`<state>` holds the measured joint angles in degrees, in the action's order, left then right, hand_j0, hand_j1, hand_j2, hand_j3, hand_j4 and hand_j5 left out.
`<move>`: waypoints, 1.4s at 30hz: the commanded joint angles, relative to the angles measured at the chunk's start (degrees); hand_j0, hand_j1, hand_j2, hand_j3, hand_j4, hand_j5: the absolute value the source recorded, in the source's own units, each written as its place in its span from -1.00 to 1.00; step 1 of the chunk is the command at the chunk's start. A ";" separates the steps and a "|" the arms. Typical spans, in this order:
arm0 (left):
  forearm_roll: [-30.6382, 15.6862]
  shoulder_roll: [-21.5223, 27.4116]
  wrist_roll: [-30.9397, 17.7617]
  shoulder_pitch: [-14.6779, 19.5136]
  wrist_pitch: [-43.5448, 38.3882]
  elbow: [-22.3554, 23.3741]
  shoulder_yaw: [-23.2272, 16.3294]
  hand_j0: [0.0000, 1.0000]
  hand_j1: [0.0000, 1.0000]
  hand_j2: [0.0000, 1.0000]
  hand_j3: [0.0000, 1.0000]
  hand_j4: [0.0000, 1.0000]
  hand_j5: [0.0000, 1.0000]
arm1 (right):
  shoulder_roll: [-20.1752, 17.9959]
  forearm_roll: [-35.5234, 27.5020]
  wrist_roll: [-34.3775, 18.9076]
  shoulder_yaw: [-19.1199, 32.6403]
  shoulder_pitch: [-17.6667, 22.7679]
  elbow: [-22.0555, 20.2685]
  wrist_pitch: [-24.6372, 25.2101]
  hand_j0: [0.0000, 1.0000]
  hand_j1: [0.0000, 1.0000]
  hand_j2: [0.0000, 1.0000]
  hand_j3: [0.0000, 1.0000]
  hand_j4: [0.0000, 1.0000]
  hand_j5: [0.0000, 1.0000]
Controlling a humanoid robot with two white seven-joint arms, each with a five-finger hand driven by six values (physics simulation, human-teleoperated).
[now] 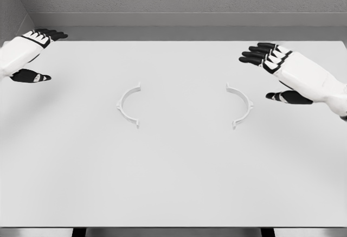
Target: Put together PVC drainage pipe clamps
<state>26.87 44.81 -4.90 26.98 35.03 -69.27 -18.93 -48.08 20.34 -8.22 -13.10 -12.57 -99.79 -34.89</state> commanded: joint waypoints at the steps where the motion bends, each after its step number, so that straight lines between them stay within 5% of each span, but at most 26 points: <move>1: 0.20 -0.51 -0.02 0.00 -0.03 -0.08 0.03 1.00 1.00 1.00 1.00 1.00 1.00 | 0.18 -0.22 0.31 -0.43 -0.09 -0.84 -0.11 1.00 1.00 1.00 1.00 1.00 1.00; 6: 6.09 -4.81 -0.02 0.53 -0.03 -0.16 0.47 1.00 1.00 1.00 1.00 1.00 1.00 | 2.45 0.30 0.22 -0.61 -0.61 2.93 4.99 1.00 1.00 1.00 1.00 1.00 1.00; 8: 7.75 -6.05 -0.02 0.70 -0.03 -0.16 0.03 1.00 1.00 1.00 1.00 1.00 1.00 | 3.87 9.79 0.04 -2.62 -4.65 6.53 6.15 1.00 1.00 1.00 1.00 1.00 1.00; 13: 9.95 -8.07 -2.57 0.79 -0.03 -0.08 -0.32 1.00 1.00 1.00 1.00 1.00 1.00 | 9.14 17.10 0.13 -8.60 -9.76 17.88 6.06 1.00 1.00 1.00 1.00 1.00 1.00; 34: 15.23 -11.50 -2.57 1.49 -0.03 -4.38 -8.31 1.00 1.00 1.00 1.00 1.00 1.00 | 14.06 22.81 0.13 -10.19 -10.81 27.63 5.98 1.00 1.00 1.00 1.00 1.00 1.00; 42: 15.23 -12.64 -2.57 2.02 -0.03 -3.68 -9.37 1.00 1.00 1.00 1.00 1.00 1.00 | 15.21 23.43 0.13 -10.27 -11.16 27.99 5.98 1.00 1.00 1.00 1.00 1.00 1.00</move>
<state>42.46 32.39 -7.51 29.09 35.03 -73.18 -28.09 -33.29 43.59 -8.12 -23.28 -23.73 -72.02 -28.93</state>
